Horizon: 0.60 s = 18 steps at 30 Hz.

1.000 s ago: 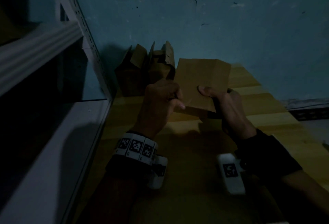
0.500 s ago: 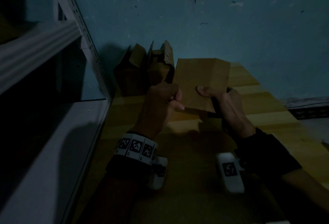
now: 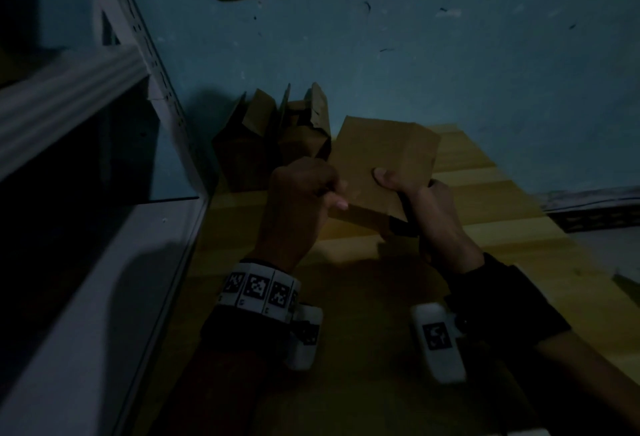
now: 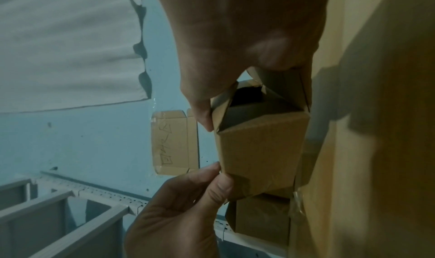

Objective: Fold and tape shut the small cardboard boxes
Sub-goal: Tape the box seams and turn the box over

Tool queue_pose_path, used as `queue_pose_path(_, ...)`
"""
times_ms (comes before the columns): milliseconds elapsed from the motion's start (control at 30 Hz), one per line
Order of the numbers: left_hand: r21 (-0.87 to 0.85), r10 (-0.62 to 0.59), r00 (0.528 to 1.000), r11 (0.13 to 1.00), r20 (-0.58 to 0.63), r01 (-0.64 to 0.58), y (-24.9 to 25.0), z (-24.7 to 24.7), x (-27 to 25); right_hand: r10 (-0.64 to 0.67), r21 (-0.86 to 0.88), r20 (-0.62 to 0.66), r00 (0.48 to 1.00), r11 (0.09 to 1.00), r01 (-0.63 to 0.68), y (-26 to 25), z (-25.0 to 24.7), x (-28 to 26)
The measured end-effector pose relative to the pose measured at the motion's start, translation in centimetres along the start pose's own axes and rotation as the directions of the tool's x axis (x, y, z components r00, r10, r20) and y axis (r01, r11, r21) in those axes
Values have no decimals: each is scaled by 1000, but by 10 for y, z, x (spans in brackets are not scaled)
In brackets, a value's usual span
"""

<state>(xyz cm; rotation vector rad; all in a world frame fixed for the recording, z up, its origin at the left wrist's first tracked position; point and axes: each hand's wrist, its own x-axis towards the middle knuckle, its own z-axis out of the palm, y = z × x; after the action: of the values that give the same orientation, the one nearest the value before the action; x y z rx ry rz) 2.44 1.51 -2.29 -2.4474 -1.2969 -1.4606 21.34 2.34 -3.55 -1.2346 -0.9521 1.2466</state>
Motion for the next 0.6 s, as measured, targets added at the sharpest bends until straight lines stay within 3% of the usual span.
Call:
queue_pose_path(200,-57,-69,996,996,48,71,-3,-1,-1,-90,-79,-4,996,993,90,1,2,1)
queue_pose_path(400,-166,-209,959,956,193,242,-4,-10,-2,-120,-118,54,991,985,126,-1,2,2)
queue_pose_path(600,-43,-99,990,994,105,104,-6,-17,-1,-118,-105,92,989,986,127,-7,5,-1)
